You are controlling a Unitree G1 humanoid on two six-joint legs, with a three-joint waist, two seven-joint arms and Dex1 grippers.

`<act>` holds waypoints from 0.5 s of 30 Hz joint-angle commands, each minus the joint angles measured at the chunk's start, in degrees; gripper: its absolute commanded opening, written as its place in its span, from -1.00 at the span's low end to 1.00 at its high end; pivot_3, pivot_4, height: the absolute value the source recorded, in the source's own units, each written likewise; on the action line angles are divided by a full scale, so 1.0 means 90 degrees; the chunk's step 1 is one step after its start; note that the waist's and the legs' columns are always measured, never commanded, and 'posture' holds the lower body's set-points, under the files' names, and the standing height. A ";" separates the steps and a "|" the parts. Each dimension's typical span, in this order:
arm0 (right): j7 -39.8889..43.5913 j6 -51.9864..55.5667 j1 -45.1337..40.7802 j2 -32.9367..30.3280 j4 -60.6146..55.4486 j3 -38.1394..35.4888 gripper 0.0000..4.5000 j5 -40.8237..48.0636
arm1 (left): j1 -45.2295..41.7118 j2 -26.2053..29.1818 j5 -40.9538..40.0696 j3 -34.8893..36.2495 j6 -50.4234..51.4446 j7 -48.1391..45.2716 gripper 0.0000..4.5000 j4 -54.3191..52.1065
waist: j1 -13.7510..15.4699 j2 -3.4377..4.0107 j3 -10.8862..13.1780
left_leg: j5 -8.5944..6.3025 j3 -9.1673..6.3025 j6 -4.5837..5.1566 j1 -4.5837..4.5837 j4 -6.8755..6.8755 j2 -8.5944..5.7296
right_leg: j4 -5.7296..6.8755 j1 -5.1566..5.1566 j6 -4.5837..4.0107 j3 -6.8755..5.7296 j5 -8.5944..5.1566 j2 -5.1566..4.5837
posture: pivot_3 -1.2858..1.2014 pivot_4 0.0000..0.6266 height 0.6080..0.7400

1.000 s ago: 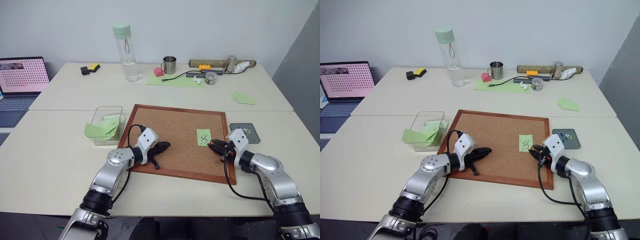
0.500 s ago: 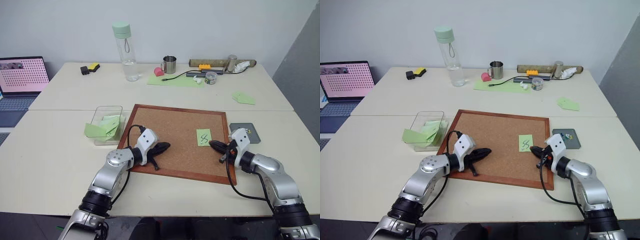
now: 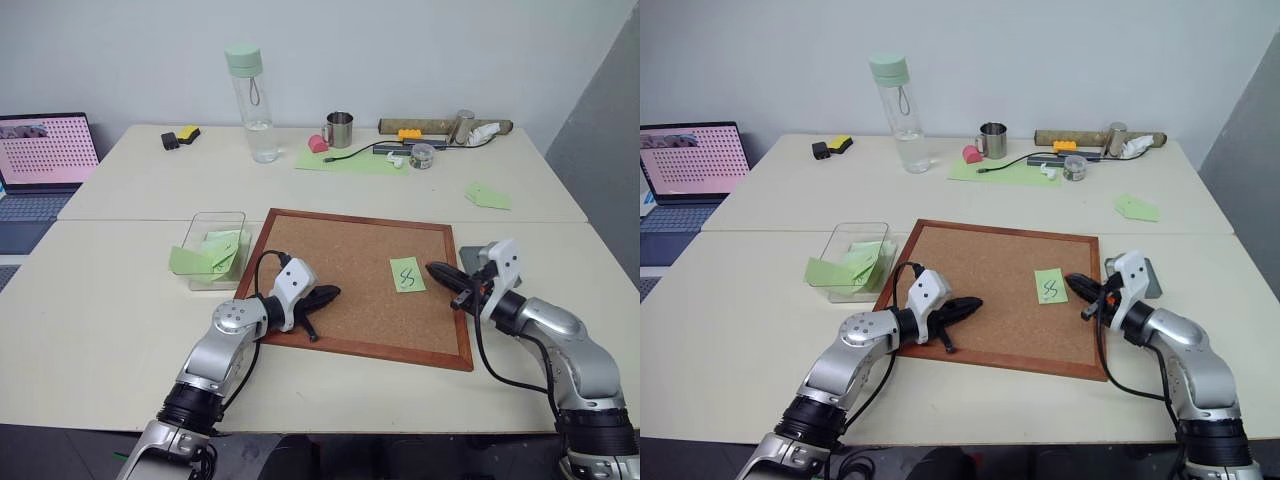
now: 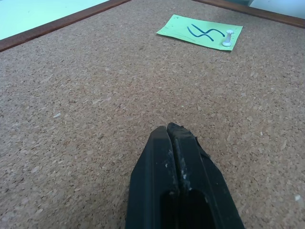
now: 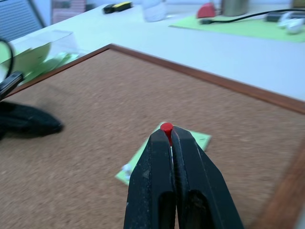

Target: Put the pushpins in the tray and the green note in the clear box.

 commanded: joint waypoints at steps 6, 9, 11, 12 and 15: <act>-0.0981 0.0358 -0.0097 -0.0765 0.0747 -0.0530 -1.00 -0.0888 | 0.0128 0.0040 0.0183 -0.0146 0.0231 0.0030 -1.00 0.0330 | -0.0002 0.0001 -0.0001 | 0.0000 0.0001 0.0000 0.0001 -0.0002 0.0000 | 0.0000 0.0001 0.0000 0.0001 0.0000 0.0000 | 0.03 -0.52 1.00; -0.1083 0.0454 -0.0122 -0.0721 0.0788 -0.0488 -0.76 -0.0978 | 0.0099 0.0033 0.0183 -0.0159 0.0213 0.0013 -1.00 0.0362 | -0.0002 0.0001 -0.0001 | 0.0000 0.0002 0.0000 0.0000 -0.0002 0.0000 | 0.0000 0.0002 0.0000 0.0001 0.0000 0.0000 | 0.03 -0.52 1.00; -0.1147 0.0489 -0.0137 -0.0684 0.0769 -0.0504 -0.57 -0.1000 | 0.0092 0.0033 0.0183 -0.0162 0.0207 0.0006 -1.00 0.0375 | 0.0002 0.0002 -0.0001 | 0.0000 0.0002 0.0000 0.0000 -0.0002 0.0000 | 0.0000 0.0002 0.0001 0.0001 0.0000 0.0000 | 0.03 -0.52 1.00; -0.1167 0.0498 -0.0139 -0.0676 0.0765 -0.0512 -0.50 -0.1008 | 0.0090 0.0030 0.0184 -0.0163 0.0209 0.0006 -1.00 0.0376 | 0.0002 0.0002 -0.0001 | 0.0000 0.0002 0.0000 0.0000 -0.0002 0.0000 | 0.0000 0.0002 0.0001 0.0001 0.0000 0.0000 | 0.03 -0.52 1.00; -0.1145 0.0460 -0.0125 -0.0683 0.0711 -0.0514 -0.23 -0.0985 | 0.0090 0.0031 0.0189 -0.0162 0.0210 0.0001 -1.00 0.0376 | 0.0002 0.0001 0.0000 | 0.0000 0.0002 0.0000 0.0000 -0.0001 0.0000 | -0.0001 0.0003 0.0001 0.0001 -0.0001 0.0000 | 0.03 -0.52 1.00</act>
